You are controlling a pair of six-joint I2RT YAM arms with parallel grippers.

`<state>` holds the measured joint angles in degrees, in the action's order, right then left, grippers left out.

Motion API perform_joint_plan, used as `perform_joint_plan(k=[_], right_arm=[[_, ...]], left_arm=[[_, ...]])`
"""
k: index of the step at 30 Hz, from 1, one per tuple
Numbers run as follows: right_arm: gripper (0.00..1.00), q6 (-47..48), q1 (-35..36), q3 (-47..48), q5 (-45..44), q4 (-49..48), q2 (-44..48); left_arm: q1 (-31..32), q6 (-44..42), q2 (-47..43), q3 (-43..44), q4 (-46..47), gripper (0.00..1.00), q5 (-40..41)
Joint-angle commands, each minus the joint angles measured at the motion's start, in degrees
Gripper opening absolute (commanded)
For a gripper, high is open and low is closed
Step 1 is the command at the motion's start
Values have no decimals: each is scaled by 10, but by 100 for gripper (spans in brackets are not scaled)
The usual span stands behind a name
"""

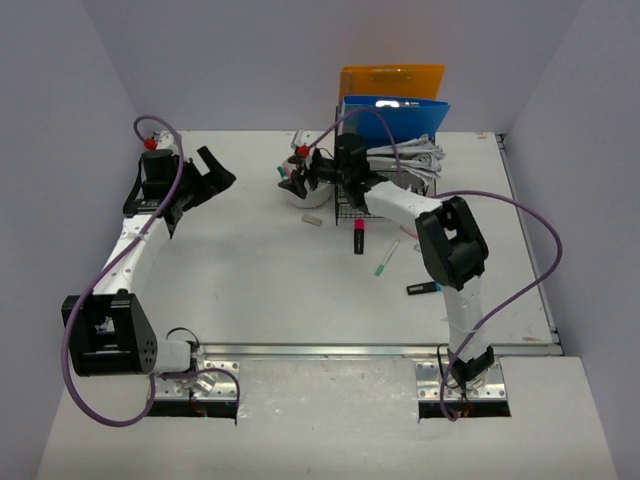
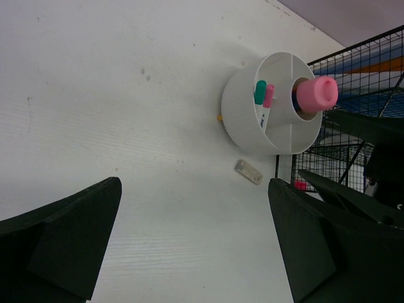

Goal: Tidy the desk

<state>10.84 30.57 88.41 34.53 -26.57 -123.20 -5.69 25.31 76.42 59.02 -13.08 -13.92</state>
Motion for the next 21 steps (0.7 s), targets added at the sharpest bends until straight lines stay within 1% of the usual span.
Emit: perform_joint_plan(k=[1, 2, 3, 5, 6, 7, 8, 9, 10, 11, 12, 14, 16, 19, 20, 21], right_arm=[[59, 135, -4, 26, 108, 171, 140], [55, 204, -5, 48, 138, 315, 159], [51, 291, -7, 80, 162, 491, 176], [50, 488, -7, 136, 164, 755, 189], [50, 613, -6, 151, 145, 838, 190], [48, 680, -4, 161, 106, 937, 190], [47, 711, -1, 157, 63, 999, 191], [45, 726, 3, 145, 21, 1037, 194], [42, 737, 8, 123, -12, 1045, 200], [37, 739, 14, 84, -55, 1033, 213], [36, 742, 19, 45, -86, 1014, 228], [37, 756, 27, -23, -139, 976, 254], [39, 794, 37, -94, -211, 931, 273], [42, 811, 41, -150, -276, 884, 274], [42, 812, 41, -161, -284, 878, 272], [43, 816, 41, -174, -313, 854, 263]], left_arm=[[-6, -18, -28, 5, 19, 100, -16], [-6, -31, -32, 4, 19, 100, -28], [-6, -51, -39, 2, 20, 100, -46], [-6, -89, -49, -6, 23, 100, -84], [-6, -99, -52, -12, 26, 100, -94], [-6, -108, -56, -15, 26, 100, -102], [-6, -111, -57, -17, 27, 100, -108], [-6, -112, -57, -20, 27, 100, -112], [-6, -112, -57, -20, 26, 100, -113], [-6, -111, -56, -20, 28, 100, -113], [-7, -110, -56, -19, 28, 100, -113], [-7, -111, -57, -17, 27, 100, -112], [-6, -117, -56, -6, 15, 100, -106], [-7, -120, -61, -3, 7, 100, -93], [-7, -120, -62, -4, 8, 100, -92], [-7, -120, -66, -8, 12, 100, -87]])
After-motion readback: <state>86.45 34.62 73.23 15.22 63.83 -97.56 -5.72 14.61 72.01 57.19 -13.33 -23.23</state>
